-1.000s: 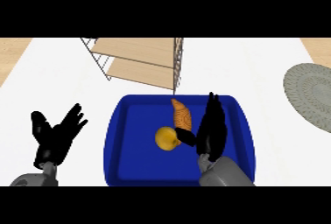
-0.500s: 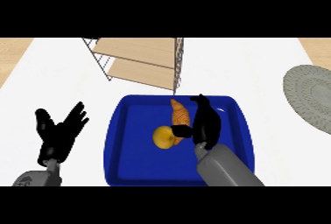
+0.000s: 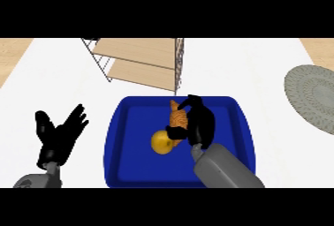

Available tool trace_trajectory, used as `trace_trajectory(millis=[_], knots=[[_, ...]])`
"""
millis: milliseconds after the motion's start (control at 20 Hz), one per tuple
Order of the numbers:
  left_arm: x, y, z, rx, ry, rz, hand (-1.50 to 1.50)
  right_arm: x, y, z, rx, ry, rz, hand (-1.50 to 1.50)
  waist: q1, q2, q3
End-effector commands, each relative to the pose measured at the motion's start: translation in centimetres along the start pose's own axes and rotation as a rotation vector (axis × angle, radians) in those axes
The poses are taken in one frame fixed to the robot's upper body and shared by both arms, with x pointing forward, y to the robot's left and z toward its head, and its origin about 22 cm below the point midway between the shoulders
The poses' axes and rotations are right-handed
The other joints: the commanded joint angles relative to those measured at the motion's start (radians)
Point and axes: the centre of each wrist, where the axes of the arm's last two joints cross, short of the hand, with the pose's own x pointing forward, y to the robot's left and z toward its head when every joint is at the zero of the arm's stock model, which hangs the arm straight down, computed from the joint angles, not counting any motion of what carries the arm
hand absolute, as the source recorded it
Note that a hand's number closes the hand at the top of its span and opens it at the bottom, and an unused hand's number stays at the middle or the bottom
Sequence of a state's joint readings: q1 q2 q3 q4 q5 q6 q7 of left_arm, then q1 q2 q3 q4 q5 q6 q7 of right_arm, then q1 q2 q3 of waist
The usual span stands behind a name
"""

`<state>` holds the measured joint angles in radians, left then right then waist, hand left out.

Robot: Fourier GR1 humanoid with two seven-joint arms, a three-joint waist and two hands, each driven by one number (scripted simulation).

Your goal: Pick the croissant from the tray and place it in the tiered shelf

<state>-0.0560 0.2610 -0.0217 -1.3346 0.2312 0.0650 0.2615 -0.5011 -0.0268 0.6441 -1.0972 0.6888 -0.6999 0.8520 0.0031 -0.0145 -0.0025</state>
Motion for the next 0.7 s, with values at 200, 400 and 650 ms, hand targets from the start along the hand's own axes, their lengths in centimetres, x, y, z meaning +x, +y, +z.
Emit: trace_trajectory(millis=[200,400,650], knots=[[0.6,-1.6,-1.6,-0.044,0.006,-0.012,0.0,7.2,1.1,4.0,0.042,-0.122,0.095,1.5,0.067,0.023,0.001],[1.2,-3.4,-1.3,-0.131,-0.009,-0.06,0.0,11.3,-0.4,4.3,0.153,-0.113,0.126,1.5,0.156,0.031,0.001],[1.1,-3.2,-1.9,-0.104,-0.004,-0.061,0.0,18.0,-2.8,5.1,0.005,-0.243,0.121,1.5,0.134,0.016,-0.004]])
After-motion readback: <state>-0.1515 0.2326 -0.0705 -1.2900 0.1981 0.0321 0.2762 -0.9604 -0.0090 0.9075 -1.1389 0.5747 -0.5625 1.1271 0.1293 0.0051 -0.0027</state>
